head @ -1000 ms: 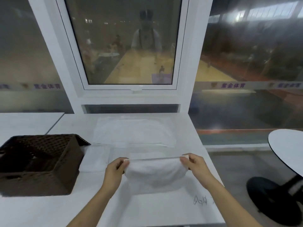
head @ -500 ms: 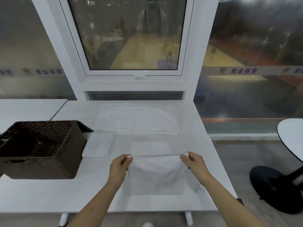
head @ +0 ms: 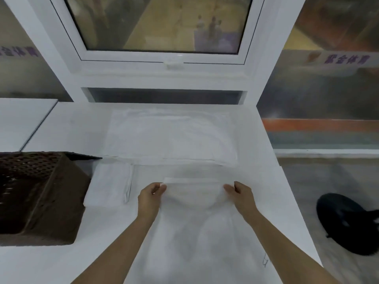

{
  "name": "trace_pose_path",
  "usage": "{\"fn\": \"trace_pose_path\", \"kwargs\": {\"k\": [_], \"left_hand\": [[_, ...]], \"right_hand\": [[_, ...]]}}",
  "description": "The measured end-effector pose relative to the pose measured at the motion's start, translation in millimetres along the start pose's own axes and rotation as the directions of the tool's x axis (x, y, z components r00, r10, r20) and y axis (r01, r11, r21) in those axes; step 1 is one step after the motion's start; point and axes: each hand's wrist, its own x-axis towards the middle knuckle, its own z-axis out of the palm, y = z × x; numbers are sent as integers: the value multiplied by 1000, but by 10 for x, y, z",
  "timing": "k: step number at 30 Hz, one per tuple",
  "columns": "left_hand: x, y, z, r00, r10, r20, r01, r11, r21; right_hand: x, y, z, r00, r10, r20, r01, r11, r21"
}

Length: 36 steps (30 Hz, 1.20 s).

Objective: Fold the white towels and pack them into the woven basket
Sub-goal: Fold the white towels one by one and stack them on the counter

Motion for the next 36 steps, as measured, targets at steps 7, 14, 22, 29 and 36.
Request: {"fn": "trace_pose_path", "kwargs": {"k": [7,14,22,29,36], "left_hand": [[755,-256,181,996,-84,19,83,996,14],[1231,-605,355,992,-124,35,120,989,86],[1287,-832,350,993,-111,41,104,984,142],[800,-1029,367,993,24,118,-64,936,347],[-187,-1468,482,944,143,296,-284,808,516]], "right_hand": [[743,255,326,996,86,9,-85,995,-50],[1198,547,554,988,153,-25,-154,963,-223],[1183,755,577,996,89,-24,-92,911,-401],[646,938,424,990,-16,141,87,853,-514],[-182,1316,224,919,-91,383,328,717,-615]]}}
